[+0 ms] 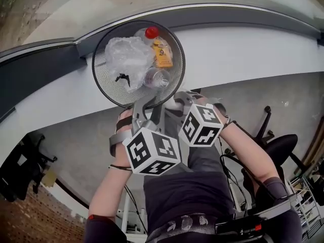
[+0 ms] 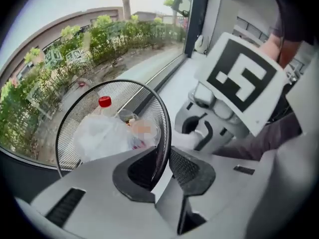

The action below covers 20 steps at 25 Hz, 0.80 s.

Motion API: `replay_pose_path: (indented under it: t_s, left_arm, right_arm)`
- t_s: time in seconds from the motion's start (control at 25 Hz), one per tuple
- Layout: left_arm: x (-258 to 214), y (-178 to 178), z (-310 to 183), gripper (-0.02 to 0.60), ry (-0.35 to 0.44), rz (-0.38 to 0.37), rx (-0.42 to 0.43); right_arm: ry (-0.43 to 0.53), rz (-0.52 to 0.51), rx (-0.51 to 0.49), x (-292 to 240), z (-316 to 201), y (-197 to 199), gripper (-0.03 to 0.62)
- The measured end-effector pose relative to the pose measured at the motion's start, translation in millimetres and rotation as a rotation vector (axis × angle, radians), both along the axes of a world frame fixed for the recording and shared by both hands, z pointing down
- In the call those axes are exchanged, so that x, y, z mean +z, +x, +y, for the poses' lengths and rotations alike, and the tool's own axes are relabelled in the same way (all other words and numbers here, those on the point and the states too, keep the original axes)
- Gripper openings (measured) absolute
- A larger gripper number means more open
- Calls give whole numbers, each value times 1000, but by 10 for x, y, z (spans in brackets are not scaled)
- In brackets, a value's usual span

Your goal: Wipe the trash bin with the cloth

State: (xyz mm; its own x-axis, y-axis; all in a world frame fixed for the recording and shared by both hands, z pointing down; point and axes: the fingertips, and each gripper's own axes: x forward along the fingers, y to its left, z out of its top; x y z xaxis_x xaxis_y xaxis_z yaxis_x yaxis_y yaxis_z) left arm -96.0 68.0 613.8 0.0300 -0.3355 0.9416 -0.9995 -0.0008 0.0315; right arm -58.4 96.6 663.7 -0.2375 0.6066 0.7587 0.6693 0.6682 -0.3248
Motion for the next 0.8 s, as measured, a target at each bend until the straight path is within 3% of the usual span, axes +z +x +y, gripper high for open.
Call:
replay_pose_path:
  t_s: [0.12,0.2,0.32,0.44,0.52,0.64,0.72,0.8]
  left_arm:
    - [-101,130,-201,66,76,91,-54]
    - [-209,116,-250,63,125,137,-70]
    - [-291,42,-85,82,111,72,106]
    - [-162,-11,293,118,-11,-13,301]
    - [-5,-70,468,129,-86,-74,351]
    - [104,-141,466,111,-95,-144,307]
    - [82,-110,406,106,-86,-119,233]
    - [36,-31,300,104,-62,-46,122]
  right_arm:
    - [-62,-13,-41,-144,132,98,51]
    - [-15,4,-46,-77,-11,151,51]
    - [119,25,44,75,-563,114,51]
    - [217,31,267,93,-1270,-107,51]
    - [259,21,386,64,-1614,-259,51]
    - [303,20,403,115,-1698,-355,51]
    - [295,28,313,175,-1440,-333,51]
    - [259,30,195,191,-1056,-259,51]
